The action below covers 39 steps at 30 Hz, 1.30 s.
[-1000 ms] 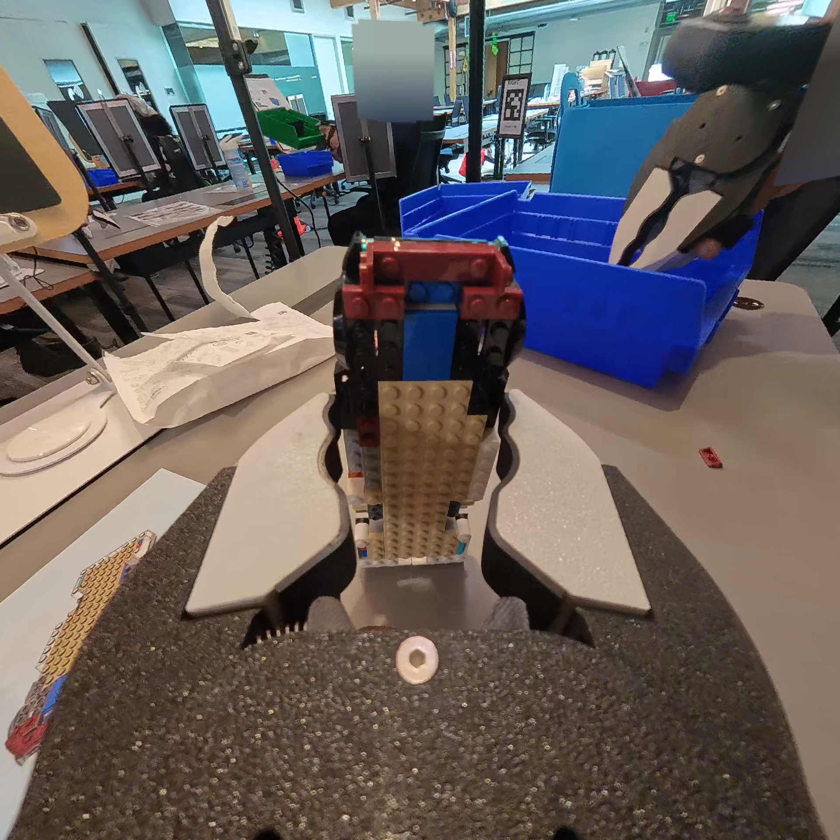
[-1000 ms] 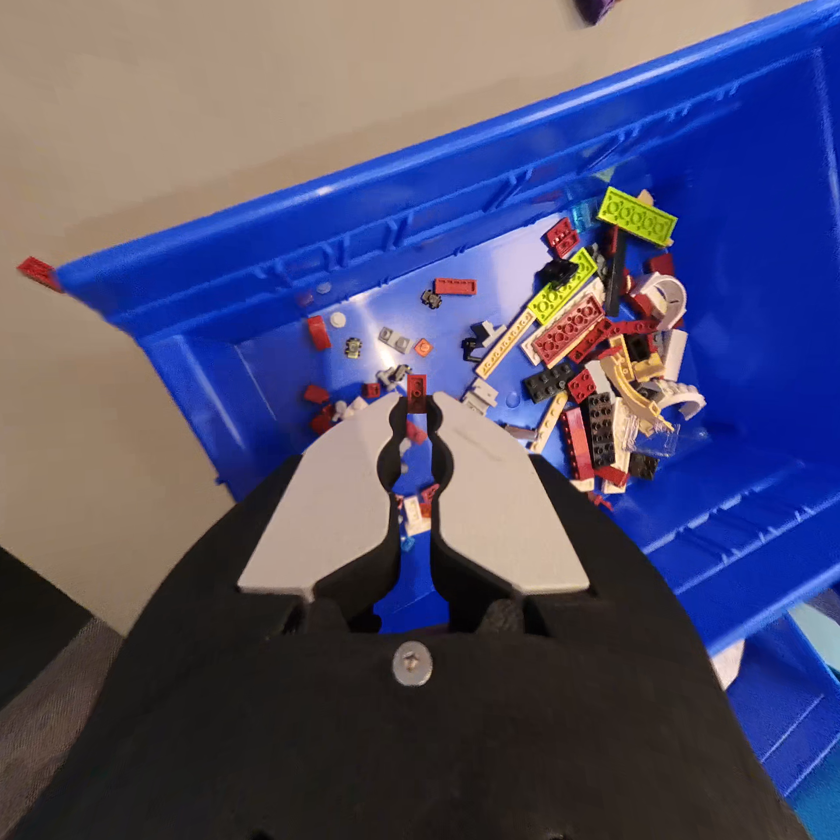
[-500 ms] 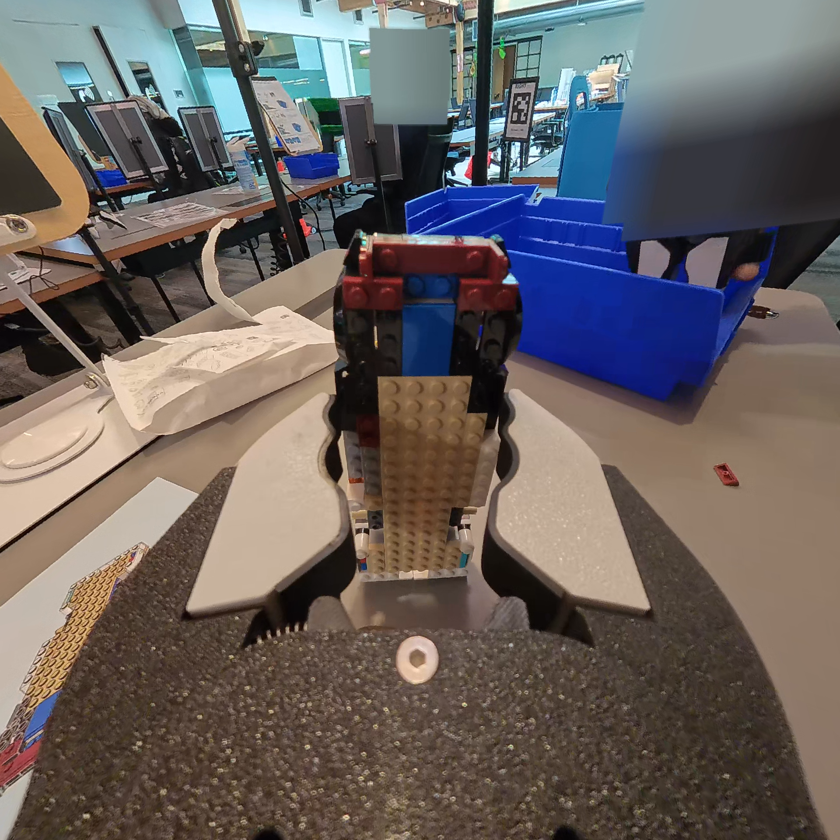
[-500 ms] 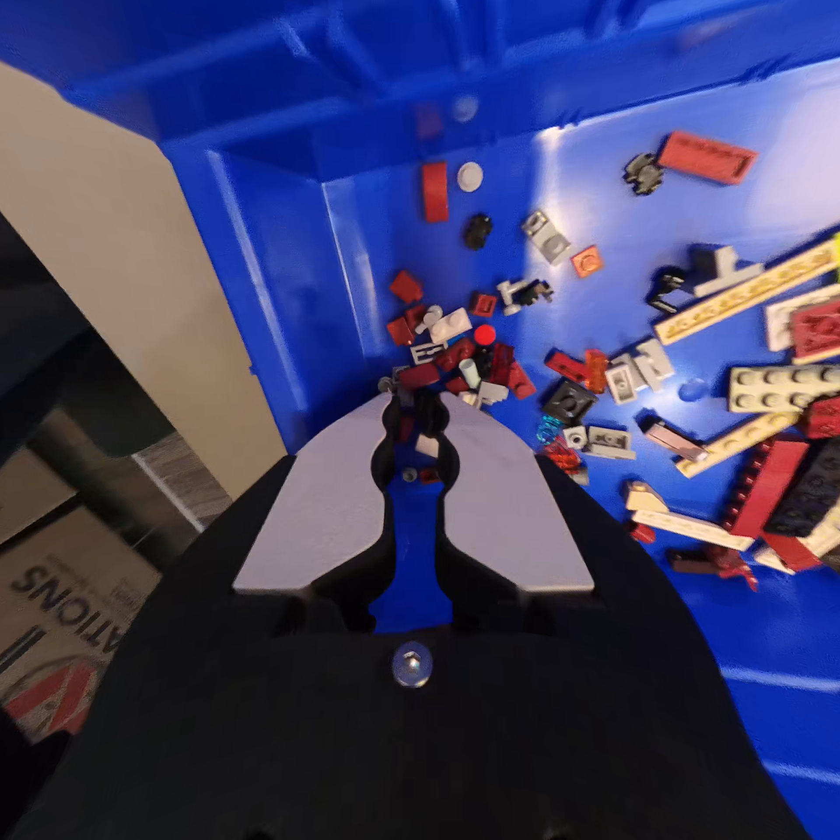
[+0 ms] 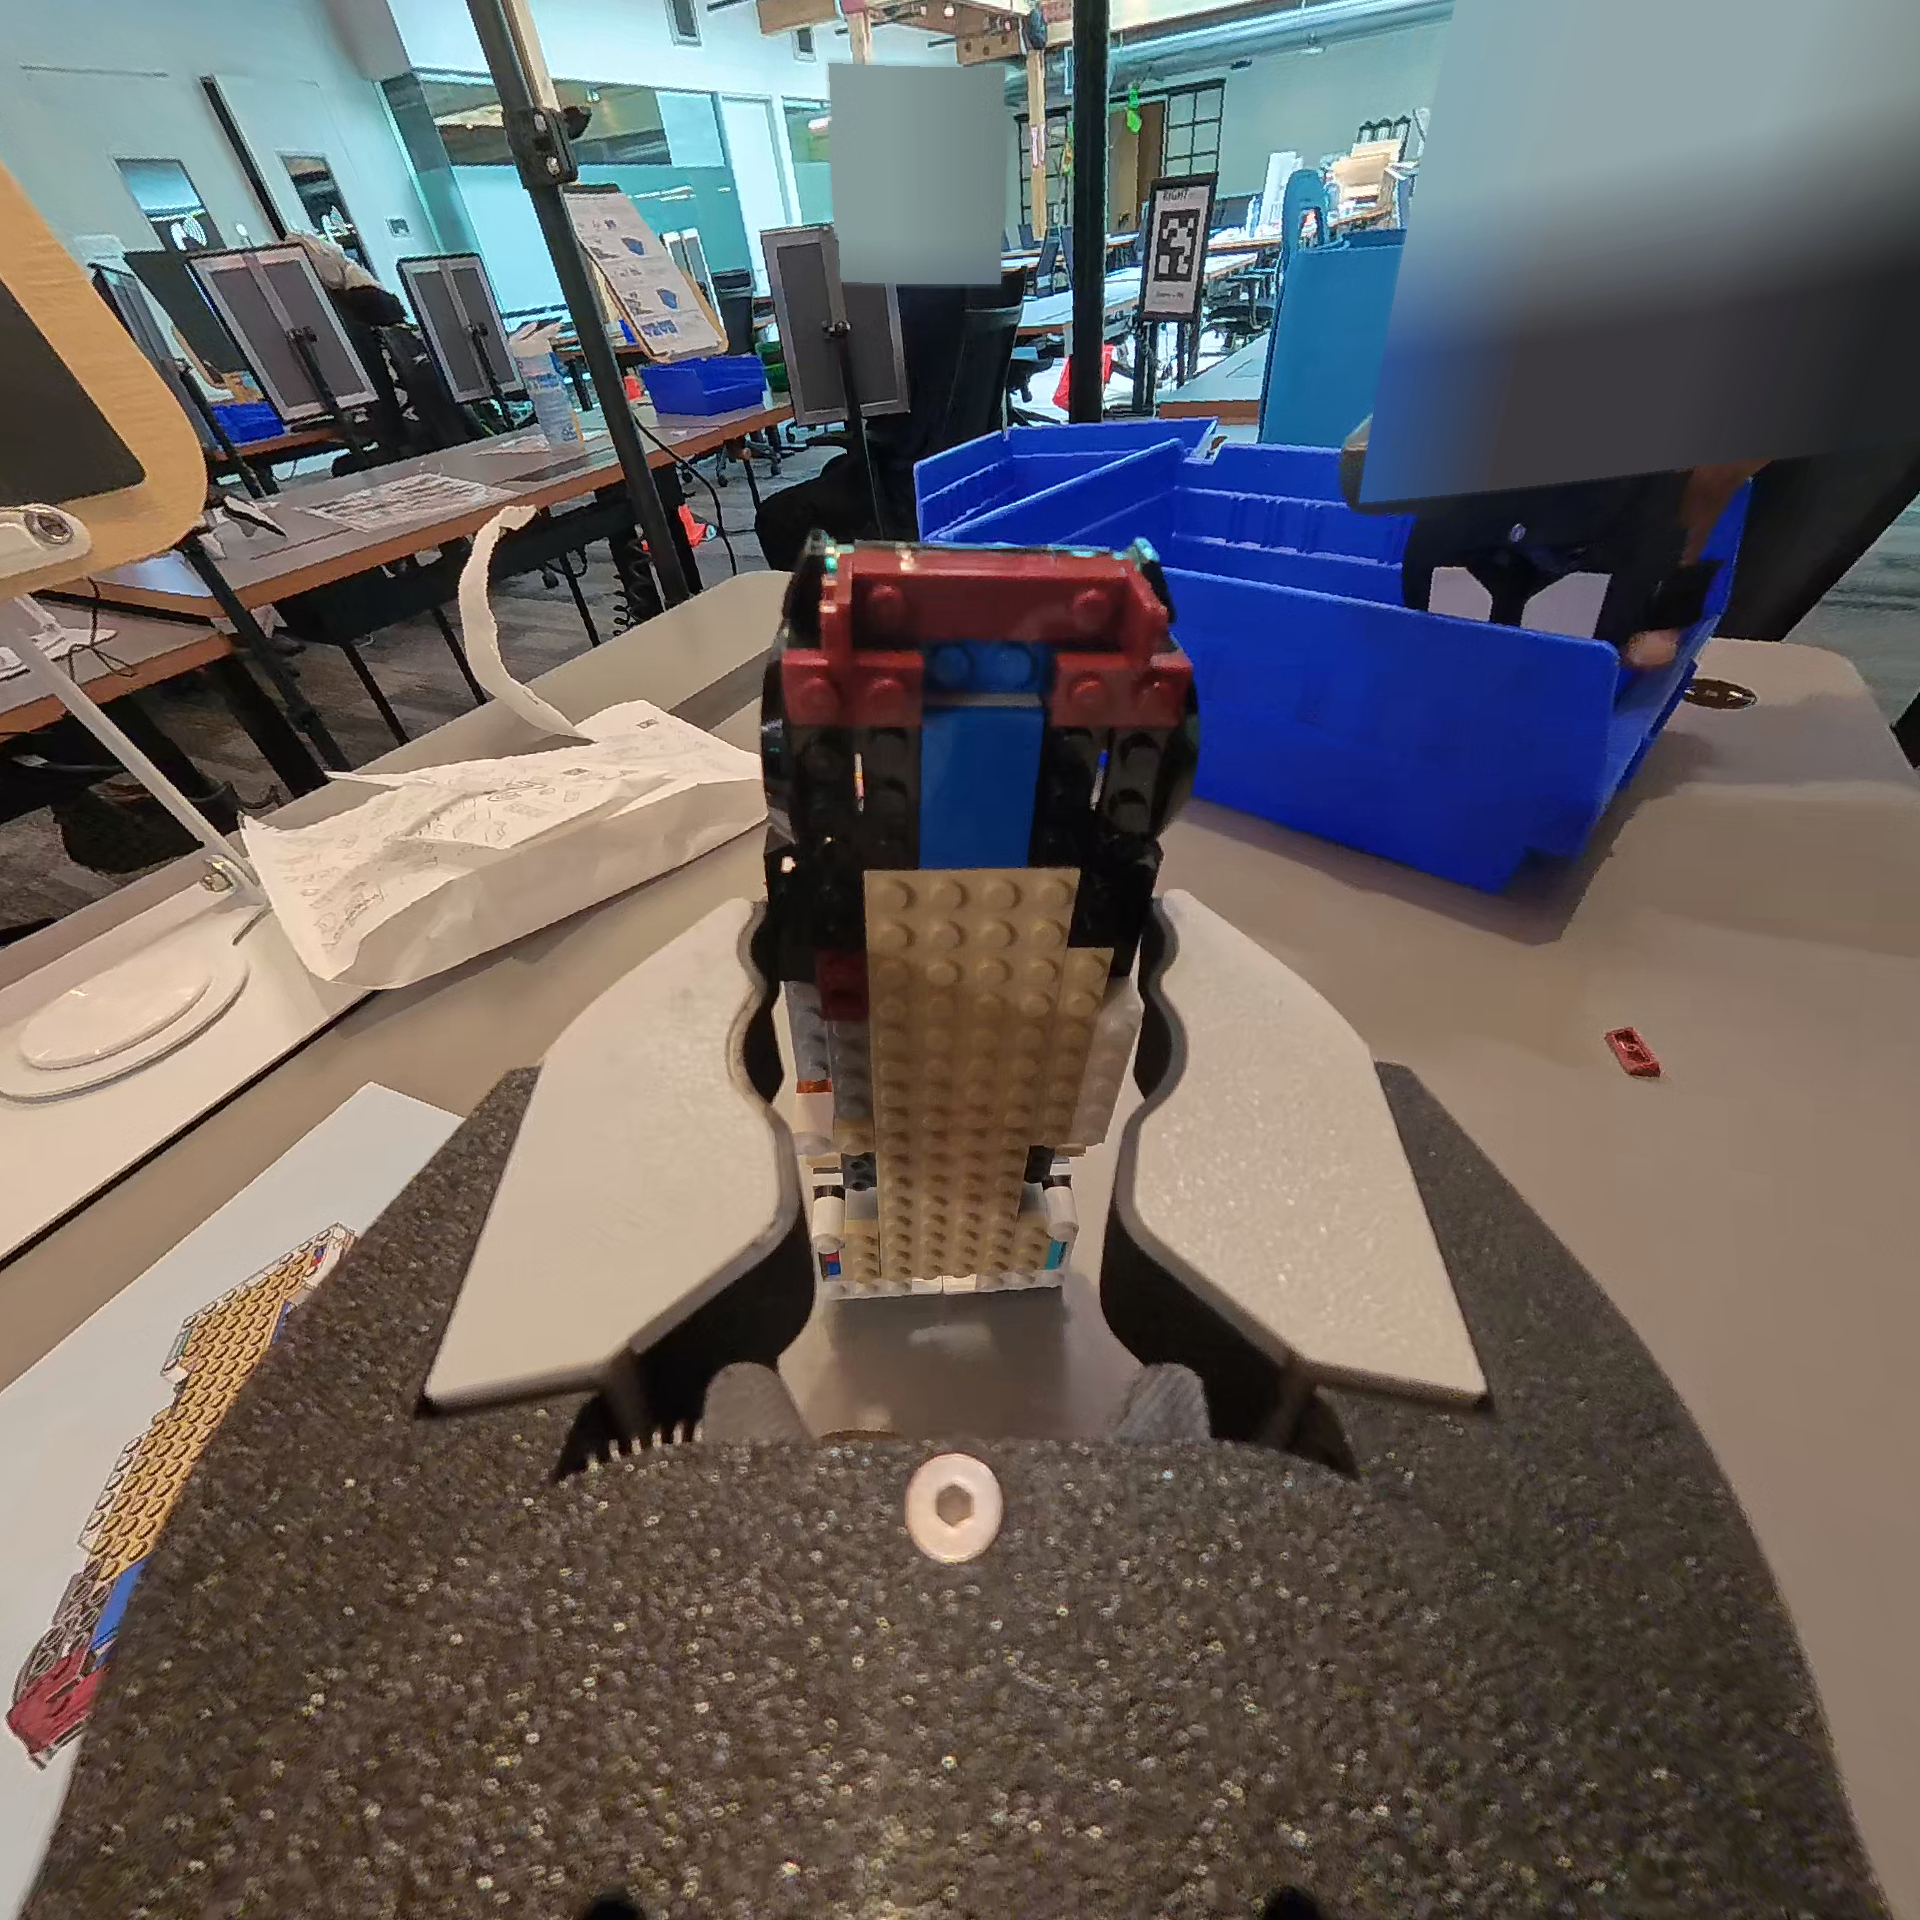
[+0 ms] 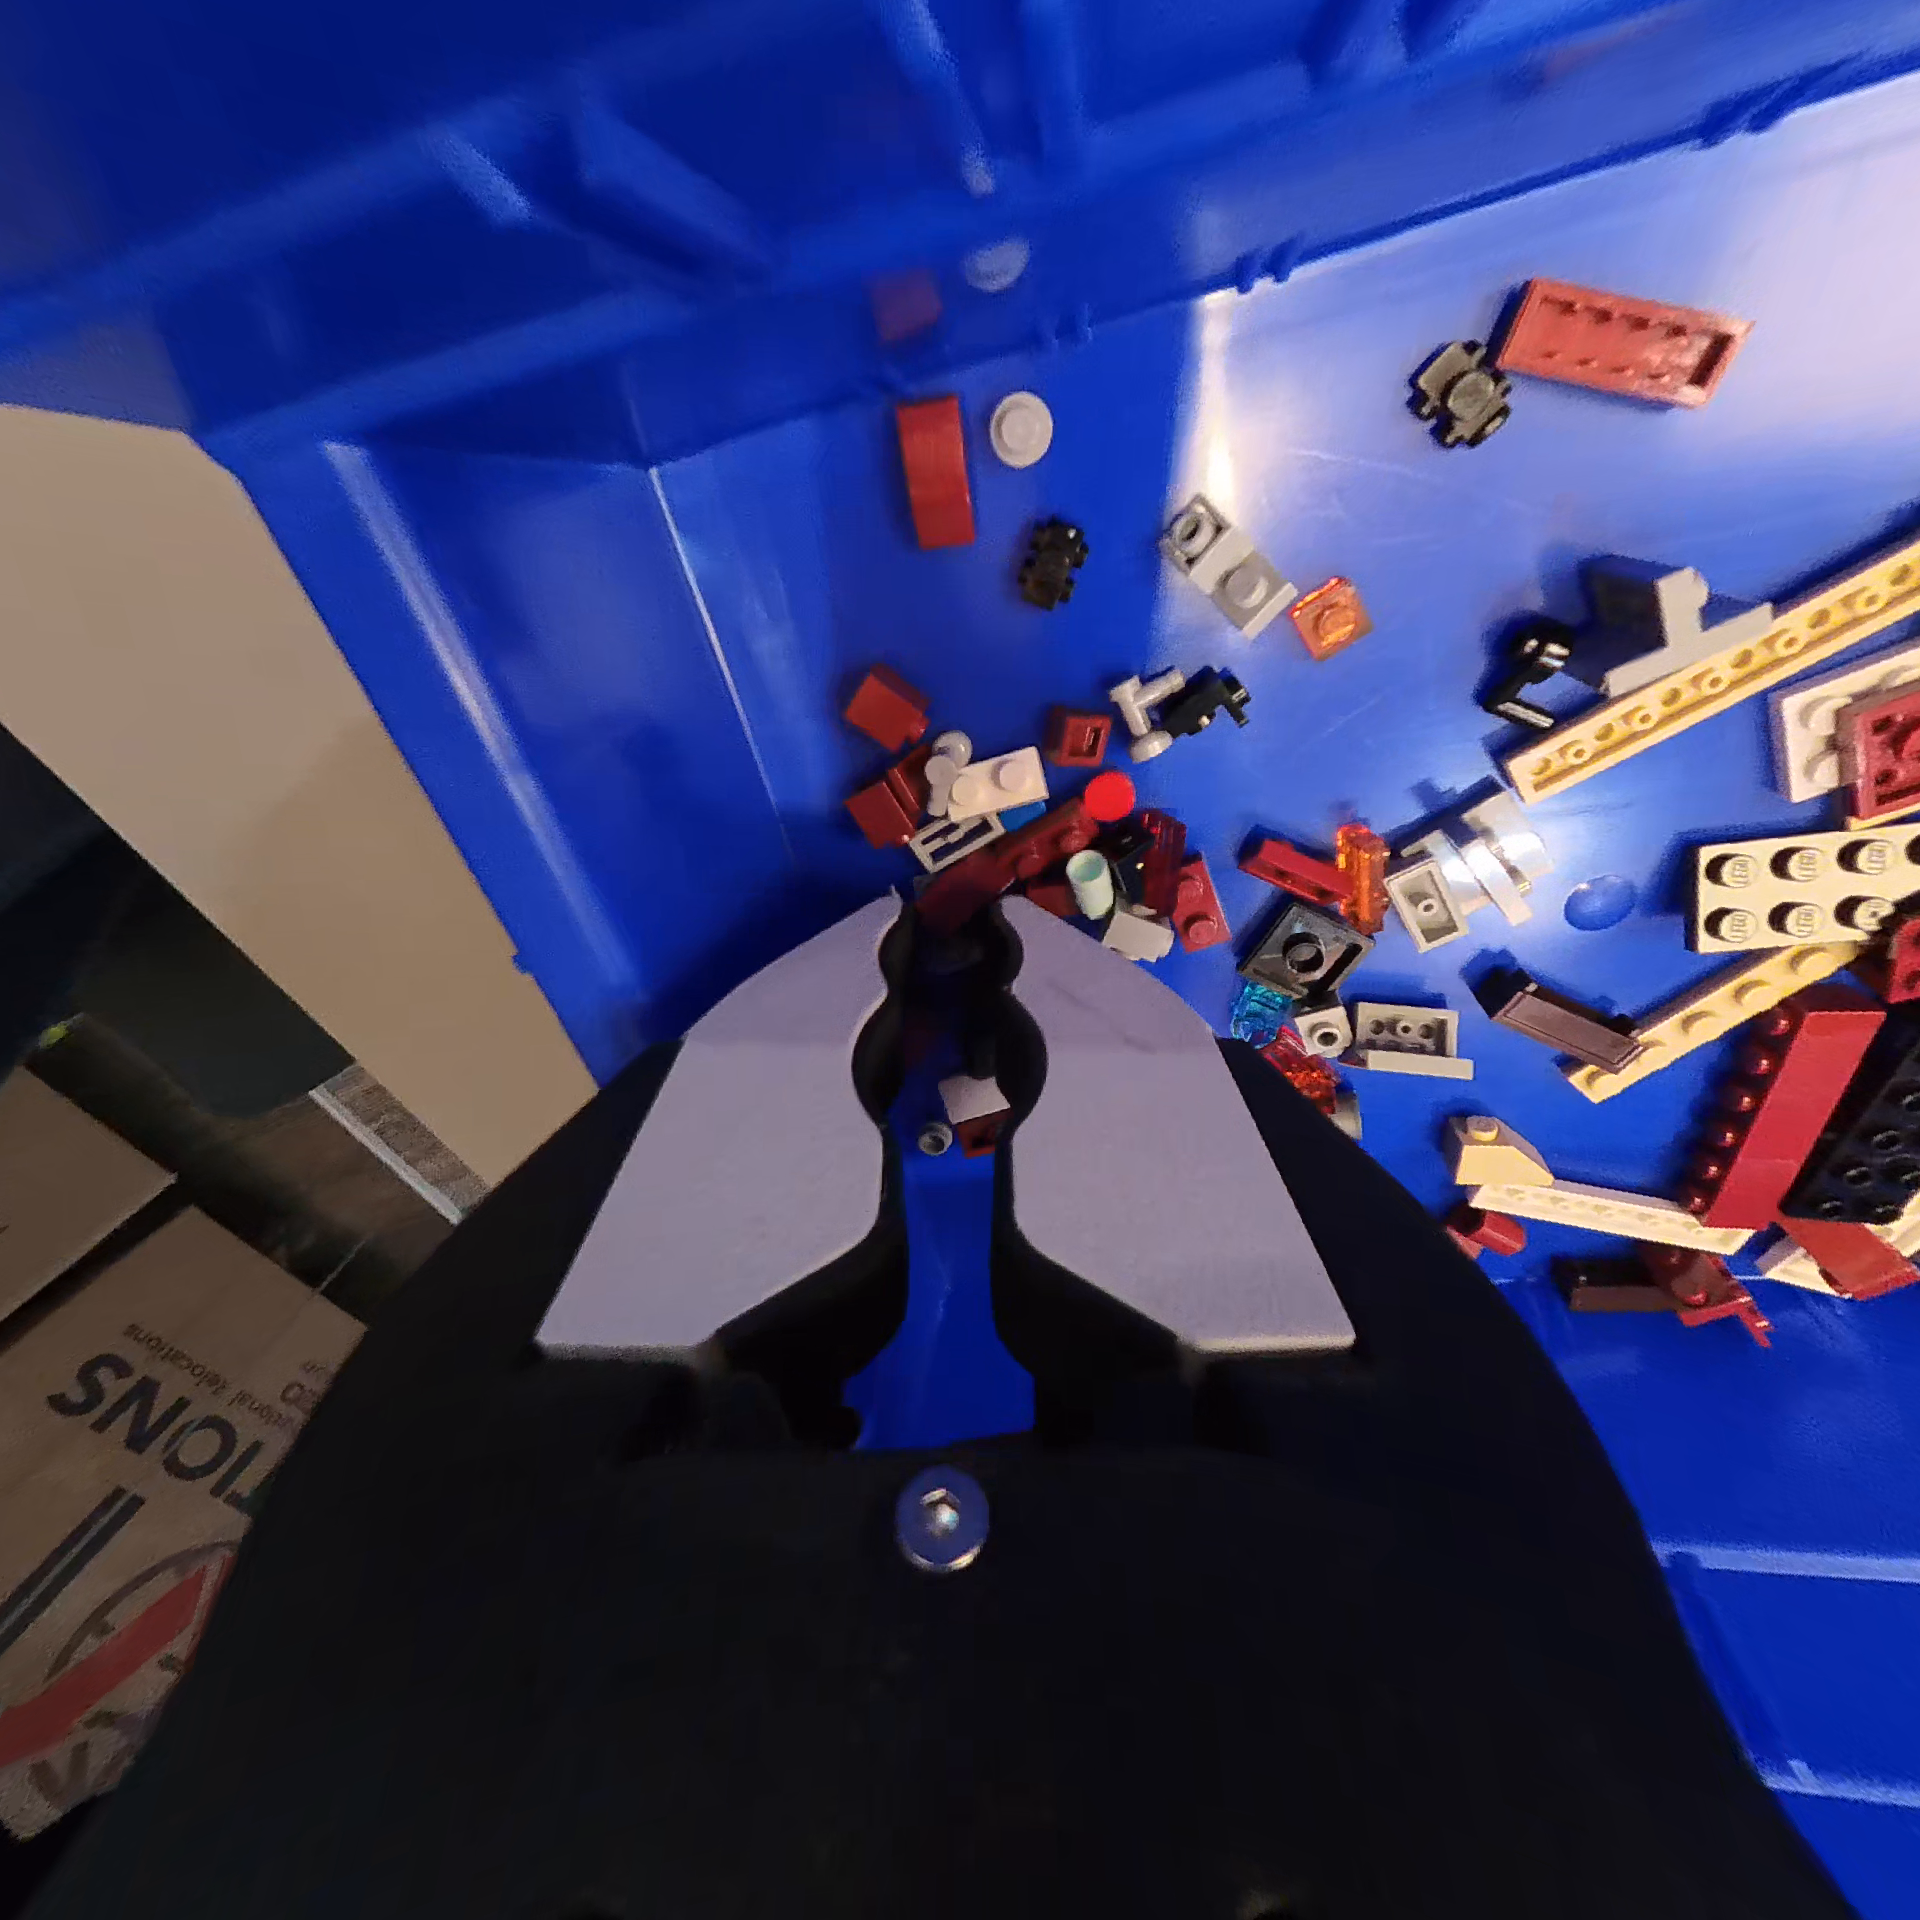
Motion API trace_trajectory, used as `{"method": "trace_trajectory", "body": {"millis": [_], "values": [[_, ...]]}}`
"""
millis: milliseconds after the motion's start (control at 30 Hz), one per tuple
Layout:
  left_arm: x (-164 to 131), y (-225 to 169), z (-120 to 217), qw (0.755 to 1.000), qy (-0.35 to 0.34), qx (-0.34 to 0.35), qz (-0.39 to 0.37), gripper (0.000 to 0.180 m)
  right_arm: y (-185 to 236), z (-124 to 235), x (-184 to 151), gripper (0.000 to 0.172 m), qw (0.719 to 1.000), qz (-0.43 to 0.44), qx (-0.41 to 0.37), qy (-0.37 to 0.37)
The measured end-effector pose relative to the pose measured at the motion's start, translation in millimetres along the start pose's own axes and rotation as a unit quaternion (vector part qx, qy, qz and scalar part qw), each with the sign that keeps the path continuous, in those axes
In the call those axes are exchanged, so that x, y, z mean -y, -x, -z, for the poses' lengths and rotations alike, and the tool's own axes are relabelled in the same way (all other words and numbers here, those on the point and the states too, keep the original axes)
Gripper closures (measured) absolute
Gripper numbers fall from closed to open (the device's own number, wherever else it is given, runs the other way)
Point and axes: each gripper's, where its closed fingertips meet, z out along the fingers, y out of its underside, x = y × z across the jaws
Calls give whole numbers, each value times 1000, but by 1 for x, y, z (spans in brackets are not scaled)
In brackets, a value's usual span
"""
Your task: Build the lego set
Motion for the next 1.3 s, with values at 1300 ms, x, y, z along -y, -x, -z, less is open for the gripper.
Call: {"method": "trace_trajectory", "body": {"millis": [1300], "values": [[-3, -4, 11, 999, 19, 0, 34, 114, 100, 81, 153, 164, 948, -19, -108, -299]]}}
